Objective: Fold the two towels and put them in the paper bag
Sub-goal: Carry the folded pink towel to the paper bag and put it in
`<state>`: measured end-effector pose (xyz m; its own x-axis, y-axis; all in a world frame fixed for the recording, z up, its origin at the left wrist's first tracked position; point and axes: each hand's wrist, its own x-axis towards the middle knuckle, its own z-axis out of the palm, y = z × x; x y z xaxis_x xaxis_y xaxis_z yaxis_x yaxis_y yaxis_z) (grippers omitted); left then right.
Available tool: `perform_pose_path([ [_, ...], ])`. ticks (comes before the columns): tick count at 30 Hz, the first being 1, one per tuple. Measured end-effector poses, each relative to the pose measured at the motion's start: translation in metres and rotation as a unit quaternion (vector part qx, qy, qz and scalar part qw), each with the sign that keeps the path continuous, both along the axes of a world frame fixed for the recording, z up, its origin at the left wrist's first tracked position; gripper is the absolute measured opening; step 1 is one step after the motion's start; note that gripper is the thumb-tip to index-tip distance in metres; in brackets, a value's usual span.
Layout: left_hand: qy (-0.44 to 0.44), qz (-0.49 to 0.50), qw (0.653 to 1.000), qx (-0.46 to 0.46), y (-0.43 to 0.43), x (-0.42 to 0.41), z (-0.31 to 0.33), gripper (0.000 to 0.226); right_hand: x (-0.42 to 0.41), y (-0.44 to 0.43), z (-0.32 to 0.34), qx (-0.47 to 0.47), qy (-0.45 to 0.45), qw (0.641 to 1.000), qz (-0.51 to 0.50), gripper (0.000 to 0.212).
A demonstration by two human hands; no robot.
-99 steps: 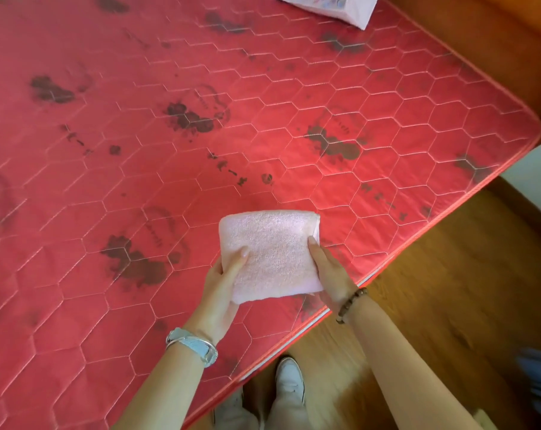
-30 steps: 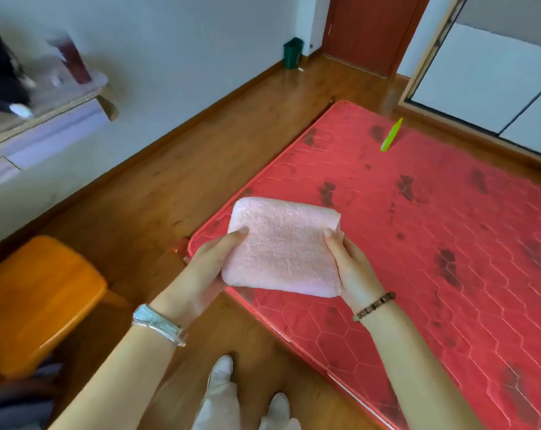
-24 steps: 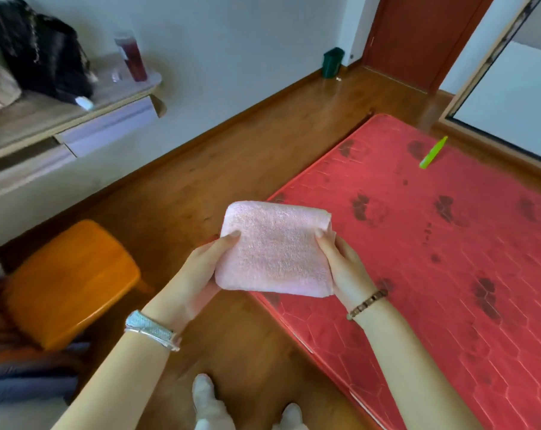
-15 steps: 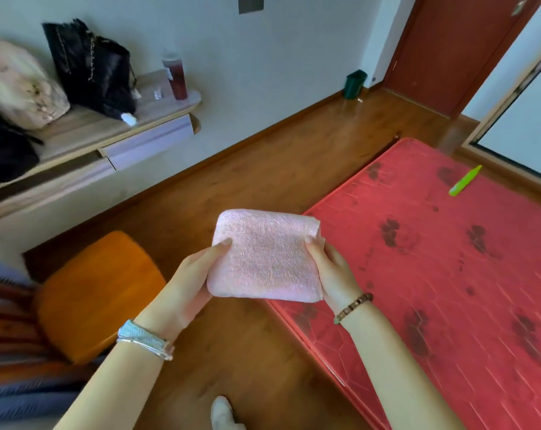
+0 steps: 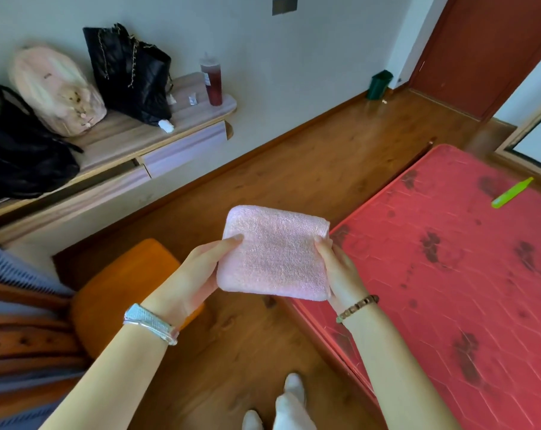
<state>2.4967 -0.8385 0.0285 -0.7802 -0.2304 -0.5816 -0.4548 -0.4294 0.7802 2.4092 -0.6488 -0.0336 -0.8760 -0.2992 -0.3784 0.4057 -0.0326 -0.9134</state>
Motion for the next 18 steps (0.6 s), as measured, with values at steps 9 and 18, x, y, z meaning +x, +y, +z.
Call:
perform_pose_path([
  [9, -0.004, 0.051, 0.999, 0.003, -0.056, -0.053, -0.035, 0.045, -0.068, -0.058, -0.011, -0.012, -0.022, 0.999, 0.030, 0.049],
  [18, 0.003, 0.032, 0.998, -0.050, -0.129, -0.153, -0.055, 0.041, -0.178, -0.123, -0.006, -0.014, -0.012, 0.996, 0.089, 0.070],
])
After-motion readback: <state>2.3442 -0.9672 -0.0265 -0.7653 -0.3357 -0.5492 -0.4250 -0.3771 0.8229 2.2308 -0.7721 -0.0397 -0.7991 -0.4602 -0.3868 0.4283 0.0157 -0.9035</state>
